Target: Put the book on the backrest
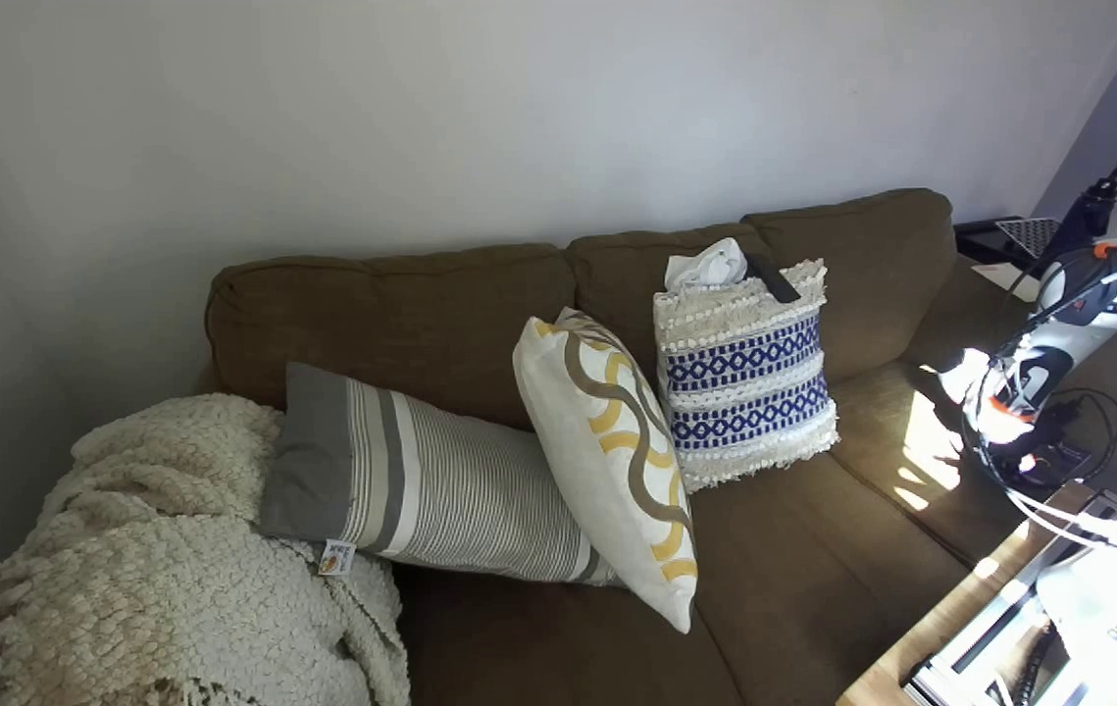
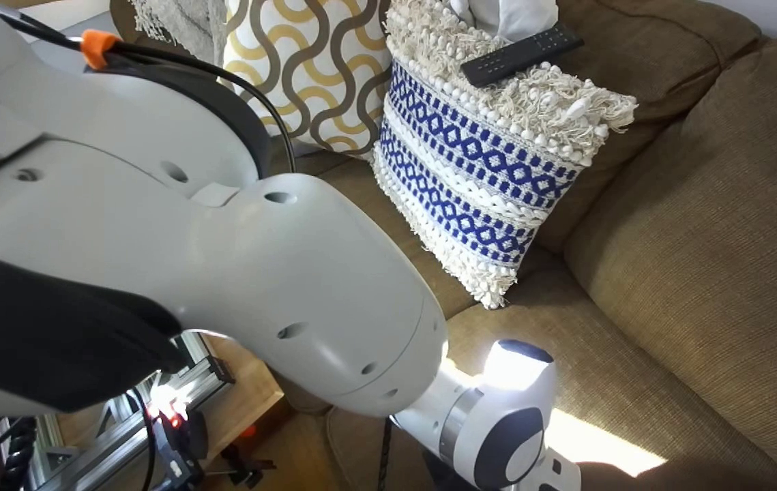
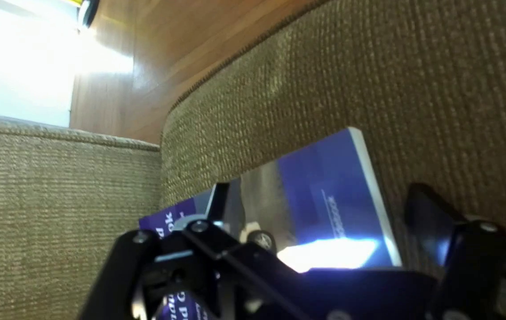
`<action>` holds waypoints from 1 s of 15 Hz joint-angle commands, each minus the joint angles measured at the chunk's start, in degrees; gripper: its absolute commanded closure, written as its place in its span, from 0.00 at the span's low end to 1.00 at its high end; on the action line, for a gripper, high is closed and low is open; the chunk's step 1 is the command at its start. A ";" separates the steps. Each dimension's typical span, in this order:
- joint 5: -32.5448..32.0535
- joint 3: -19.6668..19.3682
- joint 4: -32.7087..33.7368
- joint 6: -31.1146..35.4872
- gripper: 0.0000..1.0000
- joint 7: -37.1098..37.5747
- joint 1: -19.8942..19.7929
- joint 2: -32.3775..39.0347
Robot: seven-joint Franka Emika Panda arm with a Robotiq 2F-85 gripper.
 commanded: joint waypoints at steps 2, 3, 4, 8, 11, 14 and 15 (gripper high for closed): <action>-6.13 3.61 0.98 7.54 0.00 -0.69 -2.59 0.43; -7.20 3.40 1.44 7.55 0.00 -0.40 -2.54 0.53; -8.06 3.26 1.98 7.44 0.00 -0.46 -2.63 0.75; -12.88 2.95 1.86 6.63 0.00 1.22 -2.44 0.87; -18.97 3.26 0.41 4.40 0.00 4.94 -1.87 0.08; -23.04 4.45 0.07 1.69 0.00 7.42 -2.00 0.04; -23.68 5.05 -0.14 0.69 0.00 7.00 -2.28 0.03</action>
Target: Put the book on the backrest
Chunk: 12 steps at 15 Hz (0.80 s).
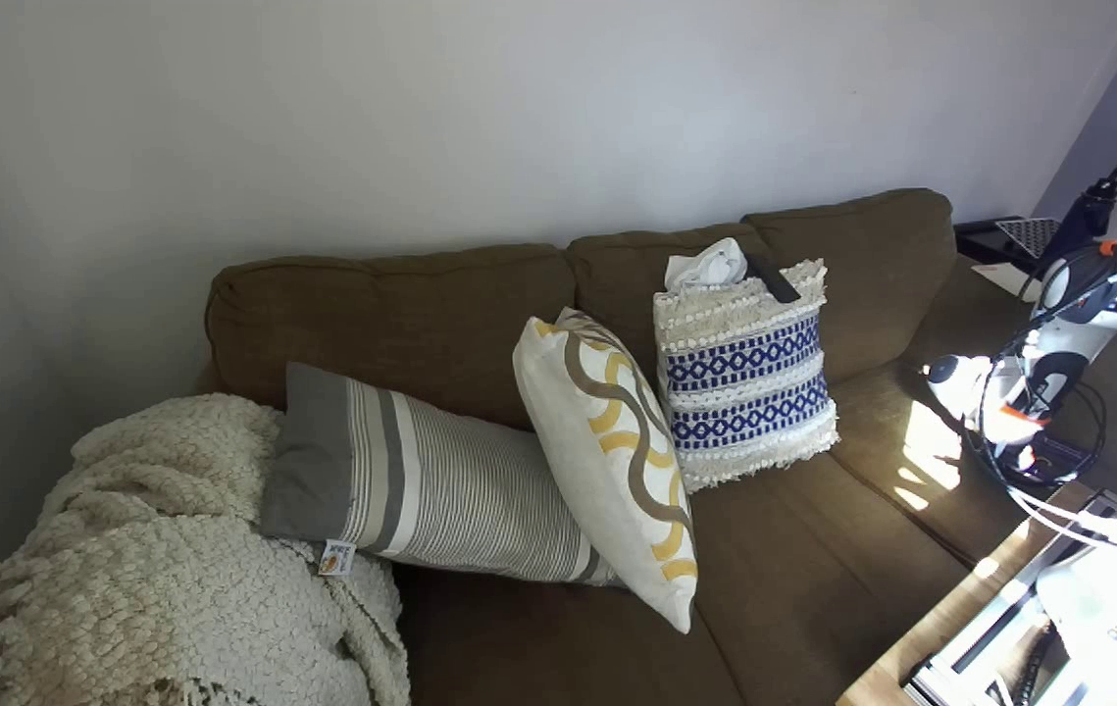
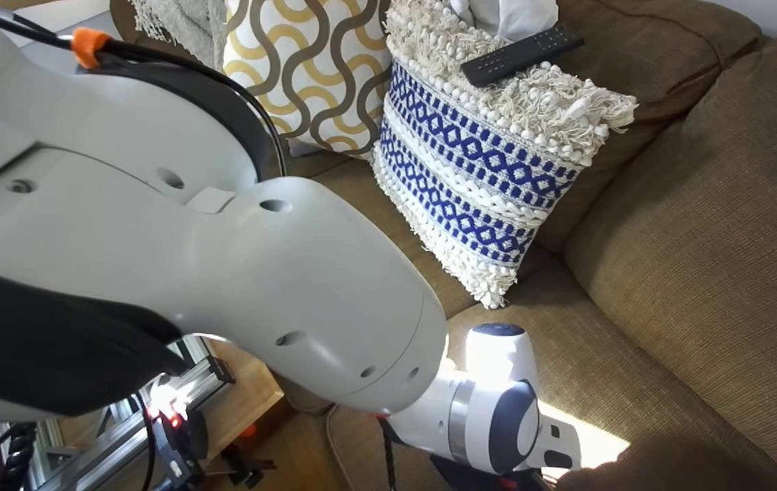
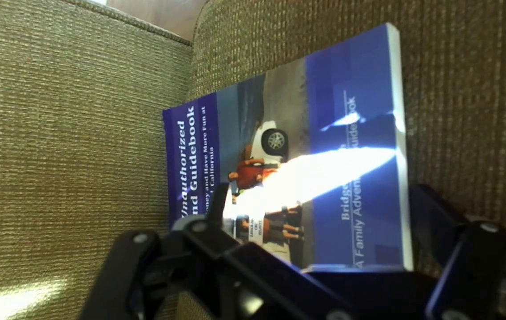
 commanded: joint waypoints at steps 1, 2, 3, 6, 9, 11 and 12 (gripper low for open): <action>-4.02 2.90 -0.99 -3.74 0.00 0.33 -1.68 0.00; -4.09 3.61 -1.33 -4.05 0.00 -0.56 -2.00 0.01; -4.06 4.10 -1.71 -4.50 0.00 -0.98 -2.08 0.03; -3.11 4.93 -2.21 -6.04 0.00 -1.36 -2.55 0.05; -0.30 5.08 -1.42 -7.57 0.00 -1.59 -3.76 0.02; 6.29 -0.03 -0.57 -5.99 0.07 -1.49 -0.58 0.67; 2.75 5.03 -0.14 -9.46 0.20 -1.45 -4.78 0.57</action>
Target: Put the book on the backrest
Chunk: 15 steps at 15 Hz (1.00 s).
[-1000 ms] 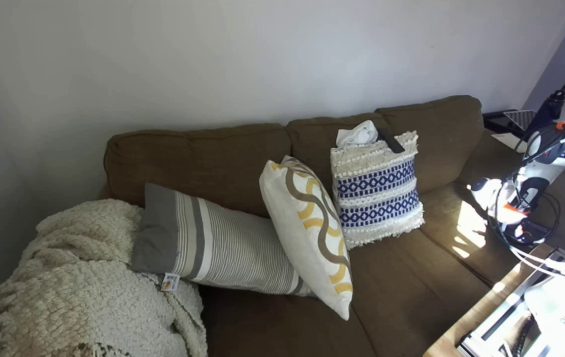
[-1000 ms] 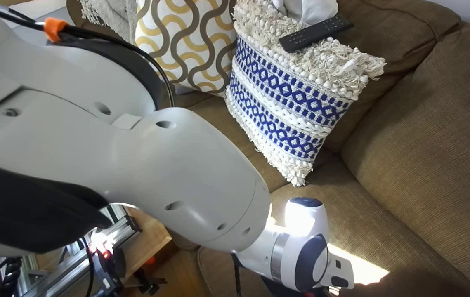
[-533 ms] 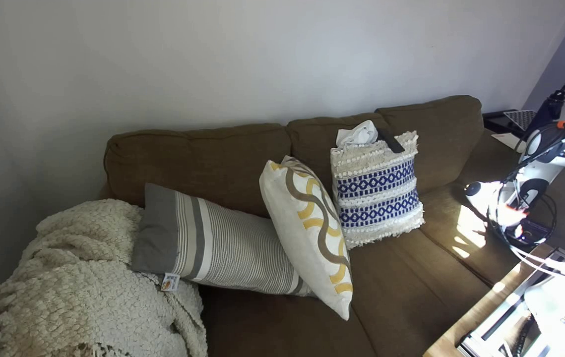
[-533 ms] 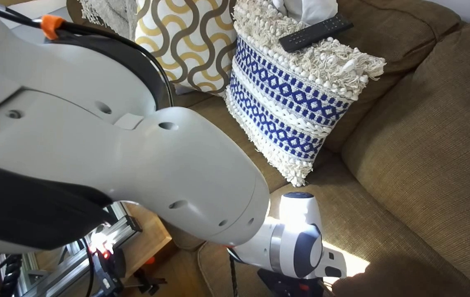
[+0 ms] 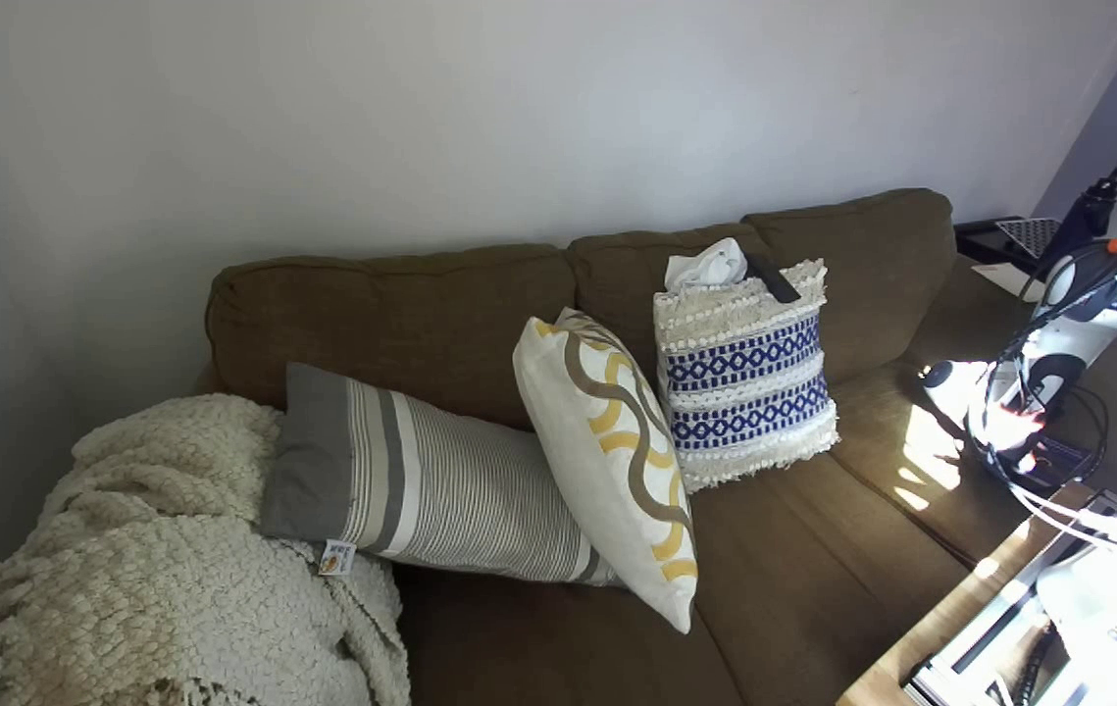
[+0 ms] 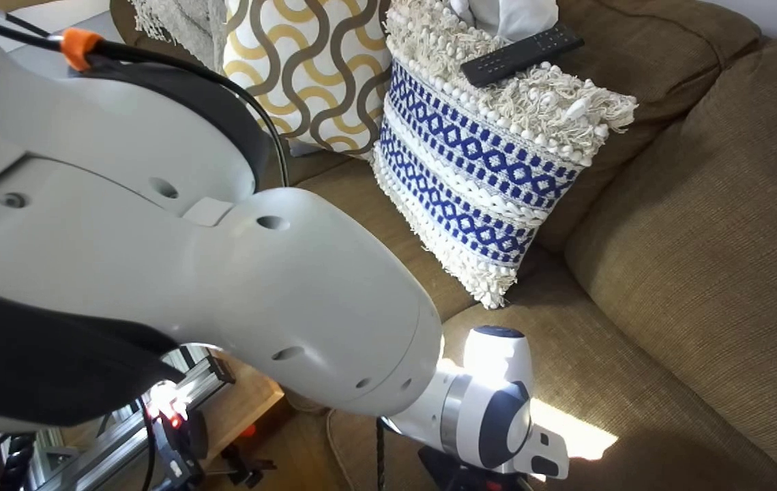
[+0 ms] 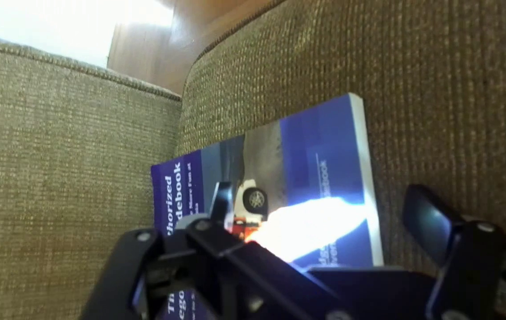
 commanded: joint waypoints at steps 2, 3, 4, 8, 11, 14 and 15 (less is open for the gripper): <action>7.38 -2.56 1.04 -0.46 0.40 -1.28 0.02 0.68; 3.18 2.31 1.40 -3.61 0.50 -0.94 -3.93 0.60; 3.59 2.14 1.57 -3.68 0.56 -1.04 -4.01 0.70; 5.27 0.74 1.74 -3.69 0.87 1.18 -3.17 0.48; 3.89 0.43 2.76 -3.11 1.00 5.16 -2.76 0.52; 2.49 -1.45 6.05 -0.57 0.99 11.19 -0.81 1.40; 7.07 -6.04 6.48 3.12 0.98 12.78 2.68 1.55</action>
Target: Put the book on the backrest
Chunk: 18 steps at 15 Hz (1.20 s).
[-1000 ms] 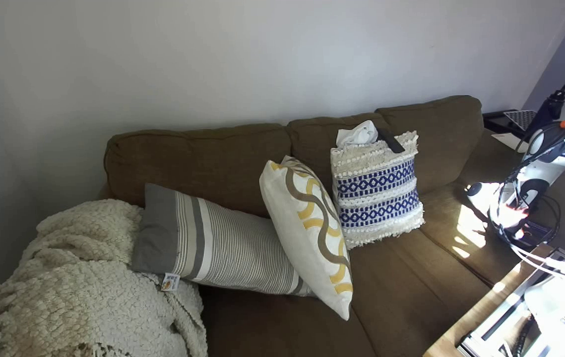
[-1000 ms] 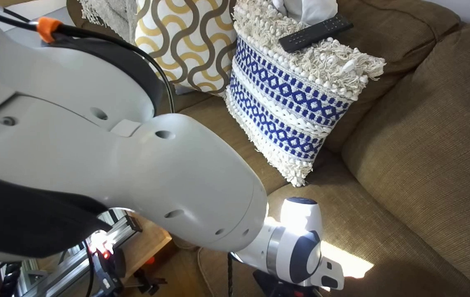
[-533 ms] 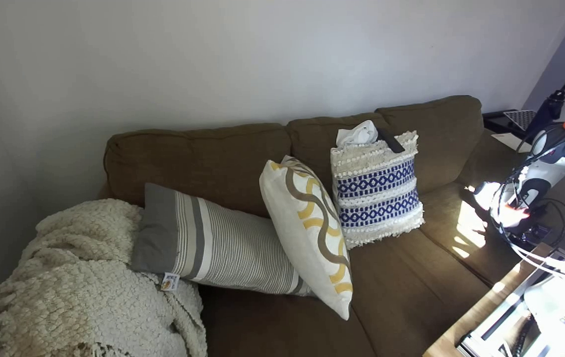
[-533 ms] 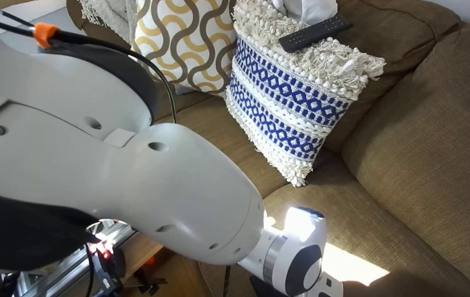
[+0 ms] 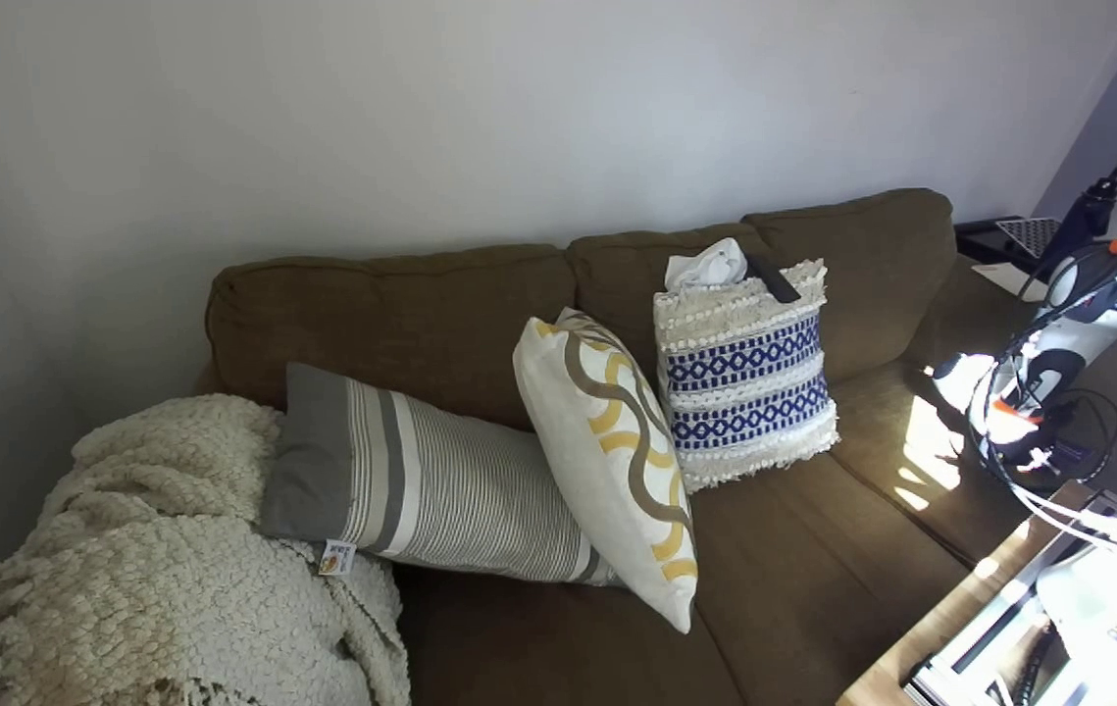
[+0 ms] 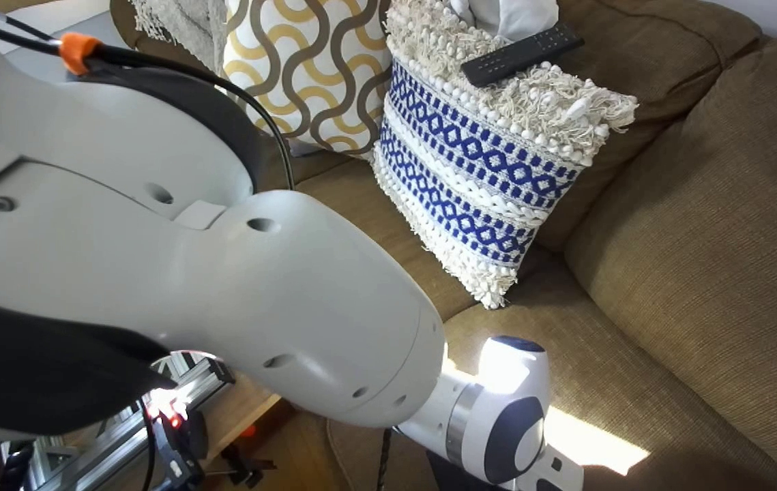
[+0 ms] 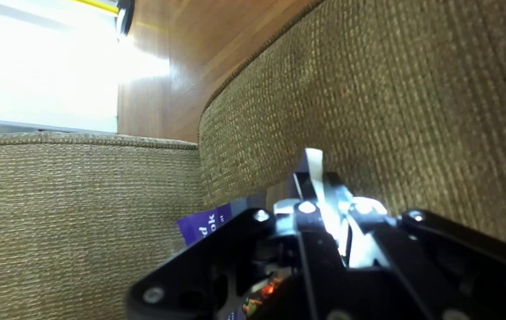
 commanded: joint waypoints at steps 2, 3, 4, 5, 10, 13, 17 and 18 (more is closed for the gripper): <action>2.30 -6.10 5.45 9.21 0.98 8.03 4.14 1.81; -1.74 -3.99 1.63 10.00 0.98 11.47 3.69 -1.11; -2.93 -4.74 -1.53 12.07 0.98 14.10 5.08 -3.36; -4.73 -5.25 -4.46 13.85 0.98 17.21 6.45 -5.35; -20.69 -9.57 -16.71 24.28 0.98 37.07 13.78 -16.11; -34.88 -12.70 -20.77 32.18 0.98 49.48 18.79 -21.81; -53.31 -13.38 -23.92 32.81 0.98 63.62 24.52 -28.44; -57.80 -12.52 -26.67 30.40 0.98 66.51 25.26 -30.57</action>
